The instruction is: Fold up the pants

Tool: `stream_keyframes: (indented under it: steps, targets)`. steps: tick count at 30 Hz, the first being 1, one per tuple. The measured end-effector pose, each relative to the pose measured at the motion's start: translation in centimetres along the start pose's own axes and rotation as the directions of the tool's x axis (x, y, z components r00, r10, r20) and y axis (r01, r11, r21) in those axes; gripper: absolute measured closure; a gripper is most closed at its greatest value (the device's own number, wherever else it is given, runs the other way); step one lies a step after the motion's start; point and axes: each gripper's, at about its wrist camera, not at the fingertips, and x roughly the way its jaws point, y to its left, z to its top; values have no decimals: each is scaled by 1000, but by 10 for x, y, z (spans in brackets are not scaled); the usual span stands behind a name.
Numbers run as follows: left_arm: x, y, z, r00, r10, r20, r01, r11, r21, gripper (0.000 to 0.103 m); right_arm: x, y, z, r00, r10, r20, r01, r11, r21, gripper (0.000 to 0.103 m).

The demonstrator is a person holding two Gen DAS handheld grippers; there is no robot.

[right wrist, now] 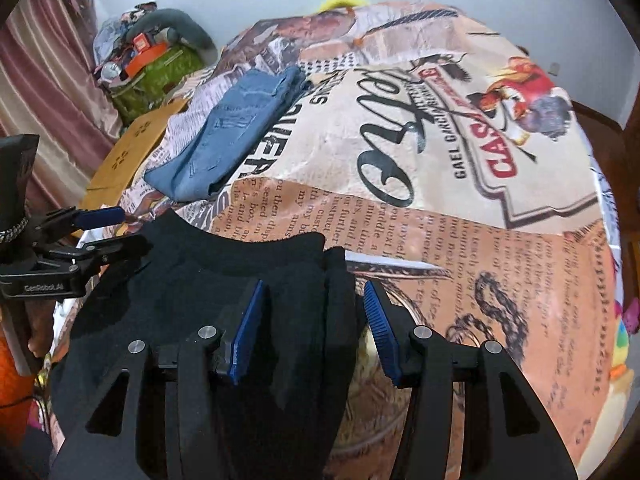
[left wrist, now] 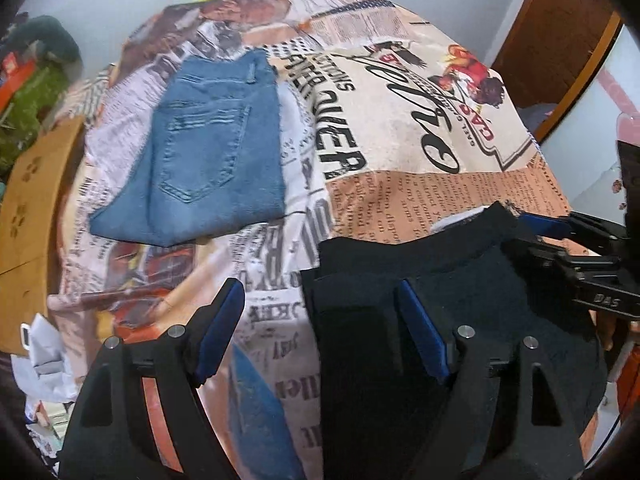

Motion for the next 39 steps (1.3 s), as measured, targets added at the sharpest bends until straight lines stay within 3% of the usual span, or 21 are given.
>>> stream_keyframes:
  steps: [1,5,13,16,20,22,24,26,29,32,36,39]
  targets:
    - [3,-1,1,1000,-18,-17,18,1000,9,25,3,1,1,1000,5,-8,-5,1000,-8,56]
    - [17,-11,-1,995,-75,-71,78,996,48,49,12,8,-1,1000,0,-31,-3,996,-84,64]
    - [12,-24,-1,1000,12,5,-12,995,96,61,4,13,-4,999,-40,36,45,987,-153,83]
    - [17,-15,2,996,89,18,-90,993,77,66,12,22,-6,994,-105,38,111,972,-205,83]
    - [15,-5,3,998,59,1,-59,998,37,66,14,21,-3,993,-120,15,121,973,-197,81]
    - [3,-11,2,992,121,38,-123,991,61,66,7,21,-1,991,-130,16,130,974,-183,77]
    - [-10,-18,0,984,163,77,-170,981,89,65,-3,23,0,990,-139,21,141,976,-166,76]
    - [-22,-24,-2,983,151,102,-162,981,107,63,-19,27,-3,991,-125,45,130,979,-157,71]
    - [-39,-33,-7,982,128,138,-143,984,106,51,-36,37,-8,992,-90,83,102,983,-152,53]
    - [-50,-44,-15,982,108,157,-128,985,119,39,-47,49,-15,996,-38,84,50,988,-146,48]
    - [-47,-57,-26,989,101,112,-117,982,148,19,-44,62,-27,999,12,36,-7,990,-140,39]
    - [-35,-61,-38,992,115,55,-122,980,158,19,-34,67,-40,1000,2,-29,-7,988,-154,36]
